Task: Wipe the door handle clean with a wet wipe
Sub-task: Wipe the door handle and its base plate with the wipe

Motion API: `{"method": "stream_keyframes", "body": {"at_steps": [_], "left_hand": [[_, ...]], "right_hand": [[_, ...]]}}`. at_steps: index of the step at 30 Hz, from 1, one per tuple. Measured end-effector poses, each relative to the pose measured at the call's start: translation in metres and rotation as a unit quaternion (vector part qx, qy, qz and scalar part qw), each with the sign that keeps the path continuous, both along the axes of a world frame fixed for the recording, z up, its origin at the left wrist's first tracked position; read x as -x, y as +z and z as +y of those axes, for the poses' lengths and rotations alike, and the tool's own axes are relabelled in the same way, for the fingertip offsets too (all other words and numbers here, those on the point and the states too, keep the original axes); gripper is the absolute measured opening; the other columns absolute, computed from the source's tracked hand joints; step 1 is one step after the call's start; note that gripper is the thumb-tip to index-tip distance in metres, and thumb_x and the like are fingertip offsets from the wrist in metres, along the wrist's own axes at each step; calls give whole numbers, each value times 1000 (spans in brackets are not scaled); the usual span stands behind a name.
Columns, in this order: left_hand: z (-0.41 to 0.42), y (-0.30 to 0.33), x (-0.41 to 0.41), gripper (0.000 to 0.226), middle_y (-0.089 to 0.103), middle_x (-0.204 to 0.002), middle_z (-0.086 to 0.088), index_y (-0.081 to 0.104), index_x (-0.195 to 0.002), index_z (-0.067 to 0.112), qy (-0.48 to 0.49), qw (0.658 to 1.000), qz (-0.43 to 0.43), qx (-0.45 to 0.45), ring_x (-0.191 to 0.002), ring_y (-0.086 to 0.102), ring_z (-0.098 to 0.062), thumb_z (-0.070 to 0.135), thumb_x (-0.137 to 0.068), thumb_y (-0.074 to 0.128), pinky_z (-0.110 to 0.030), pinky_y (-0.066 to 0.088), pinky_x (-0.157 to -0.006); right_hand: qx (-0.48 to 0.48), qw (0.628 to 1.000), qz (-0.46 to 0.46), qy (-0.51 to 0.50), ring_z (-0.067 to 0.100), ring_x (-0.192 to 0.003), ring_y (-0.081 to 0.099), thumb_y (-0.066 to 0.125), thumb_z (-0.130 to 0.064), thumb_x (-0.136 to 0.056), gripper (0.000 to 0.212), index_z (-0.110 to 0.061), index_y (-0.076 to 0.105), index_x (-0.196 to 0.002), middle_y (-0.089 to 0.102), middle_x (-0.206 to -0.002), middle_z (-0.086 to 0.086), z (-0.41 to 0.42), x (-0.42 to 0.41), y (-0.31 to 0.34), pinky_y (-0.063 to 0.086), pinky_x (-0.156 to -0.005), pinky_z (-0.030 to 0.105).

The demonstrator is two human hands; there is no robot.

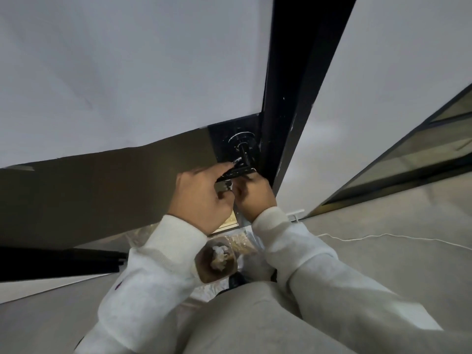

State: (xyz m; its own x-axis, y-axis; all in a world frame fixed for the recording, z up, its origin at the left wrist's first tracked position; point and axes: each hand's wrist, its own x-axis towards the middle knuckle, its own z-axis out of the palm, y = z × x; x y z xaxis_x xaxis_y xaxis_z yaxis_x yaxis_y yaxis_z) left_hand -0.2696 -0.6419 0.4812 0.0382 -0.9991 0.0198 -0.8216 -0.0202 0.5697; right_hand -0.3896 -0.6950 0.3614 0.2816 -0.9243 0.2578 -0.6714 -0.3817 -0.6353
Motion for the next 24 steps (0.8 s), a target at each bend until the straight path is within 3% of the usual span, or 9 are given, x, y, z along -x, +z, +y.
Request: {"method": "stream_keyframes", "body": {"at_steps": [4,6,10,12,15,17,19,21,24], "left_hand": [[1,-3,-2,57,76,-95,-6,67,-125,27,5,1000,2,2,-64,59,-24,24,-70,54,-48,54,-91],[0,-3,0,57,75,-85,-6,67,-125,27,18,1000,4,0,-61,54,-22,25,-70,53,-49,53,-92],[0,-1,1,57,72,-75,-2,67,-125,27,20,1000,9,-11,-59,49,-19,26,-70,52,-48,52,-93],[1,2,0,57,70,-75,1,67,-124,28,19,1000,17,-10,-60,54,-21,25,-69,53,-48,53,-92],[1,2,2,56,76,-99,-4,67,-124,28,23,1000,8,-3,-71,67,-28,24,-70,54,-48,51,-96],[1,3,3,56,74,-80,1,68,-123,28,23,1000,6,-11,-68,66,-28,24,-70,53,-48,50,-97],[2,4,3,55,54,-55,16,68,-122,29,17,1000,5,-15,-63,62,-26,23,-69,53,-48,50,-98],[1,3,2,55,39,-51,24,68,-121,30,12,1000,6,-15,-57,52,-21,23,-69,53,-47,49,-97],[0,1,2,55,56,-59,18,68,-121,31,19,1000,18,-13,-54,45,-16,23,-69,53,-47,53,-91]], "right_hand": [[60,992,-57,-92,32,-67,61,54,-14,-86,22,-6,74,-93,63,-92,15,5,22,2,54,-59,35],[39,992,-32,-116,34,-70,62,50,-18,-88,34,-6,71,-111,63,-96,14,-3,23,6,54,-62,35],[-4,996,31,-81,40,-74,65,33,-32,-84,54,-10,71,-115,64,-111,16,-12,5,4,57,-62,43],[6,998,34,-57,40,-75,65,36,-29,-86,49,-9,71,-115,63,-111,16,-14,7,0,57,-61,44],[13,998,37,-53,39,-73,64,44,-26,-88,38,-8,71,-108,64,-104,16,-18,11,5,55,-56,43],[29,998,26,-44,39,-68,63,53,-19,-88,26,-4,71,-101,64,-95,17,-19,10,8,54,-52,43],[25,999,-7,-36,39,-69,64,62,-15,-88,17,-4,69,-98,65,-91,17,-17,10,9,56,-55,42],[-49,995,-70,-56,36,-78,66,61,-23,-92,16,-10,65,-102,67,-96,13,-16,9,11,56,-64,43],[-99,994,-34,-39,39,-95,64,53,-16,-95,27,-14,61,-120,63,-117,13,-14,0,10,56,-76,48]]}}
